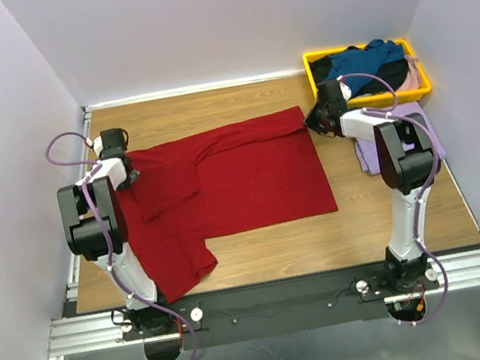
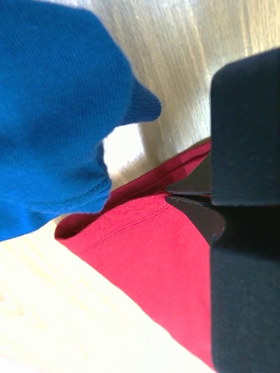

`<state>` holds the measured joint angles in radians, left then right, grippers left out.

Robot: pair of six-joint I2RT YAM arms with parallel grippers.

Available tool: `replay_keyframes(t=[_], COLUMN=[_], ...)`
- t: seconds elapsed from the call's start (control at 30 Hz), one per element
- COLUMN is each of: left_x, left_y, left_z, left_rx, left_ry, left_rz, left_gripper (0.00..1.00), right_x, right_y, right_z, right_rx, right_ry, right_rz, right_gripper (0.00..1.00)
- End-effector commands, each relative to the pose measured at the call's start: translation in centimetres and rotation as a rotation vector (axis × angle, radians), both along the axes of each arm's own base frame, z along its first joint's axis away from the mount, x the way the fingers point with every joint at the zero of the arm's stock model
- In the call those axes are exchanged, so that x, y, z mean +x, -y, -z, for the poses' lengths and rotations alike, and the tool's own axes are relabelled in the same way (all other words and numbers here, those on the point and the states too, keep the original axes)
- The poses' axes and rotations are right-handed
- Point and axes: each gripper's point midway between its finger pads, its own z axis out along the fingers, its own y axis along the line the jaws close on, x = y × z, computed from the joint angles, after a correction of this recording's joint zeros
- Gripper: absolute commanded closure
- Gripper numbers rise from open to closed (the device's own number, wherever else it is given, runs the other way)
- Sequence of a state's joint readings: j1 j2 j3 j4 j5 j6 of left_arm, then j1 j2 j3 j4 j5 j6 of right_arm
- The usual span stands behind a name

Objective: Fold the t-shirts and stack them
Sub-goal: Fold the tshirt

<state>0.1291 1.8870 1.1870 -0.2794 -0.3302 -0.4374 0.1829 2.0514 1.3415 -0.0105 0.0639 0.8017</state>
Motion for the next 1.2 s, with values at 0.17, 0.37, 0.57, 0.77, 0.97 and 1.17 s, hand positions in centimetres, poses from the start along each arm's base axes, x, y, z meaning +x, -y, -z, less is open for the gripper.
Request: replay_keyframes(t=[0.17, 0.37, 0.57, 0.77, 0.97, 1.17], left_x=[0.1, 0.2, 0.3, 0.1, 0.1, 0.3], left_y=[-1.5, -1.5, -1.3, -1.3, -1.4, -0.9], left_z=[-0.2, -0.2, 0.0, 0.5, 0.4, -2.1], left_rx=[0.037, 0.036, 0.027, 0.03, 0.034, 0.018], left_ry=[-0.011, -0.012, -0.011, -0.025, -0.025, 0.035], left_rz=[-0.031, -0.029, -0.022, -0.018, -0.023, -0.017], left_gripper=[0.68, 0.68, 0.68, 0.68, 0.69, 0.68], right_x=[-0.7, -0.4, -0.1, -1.1, -1.7, -1.3], right_y=[1.6, 1.8, 2.1, 2.6, 3.1, 2.4], right_z=[-1.7, -3.1, -3.7, -1.6, 0.1, -1.1], right_rx=[-0.092, -0.116, -0.138, -0.164, -0.214, -0.254], right_ry=[-0.003, 0.015, 0.016, -0.037, -0.081, -0.078], right_rz=[-0.01, -0.029, -0.034, -0.043, -0.081, -0.183], right_gripper=[0.98, 0.98, 0.98, 0.98, 0.95, 0.82])
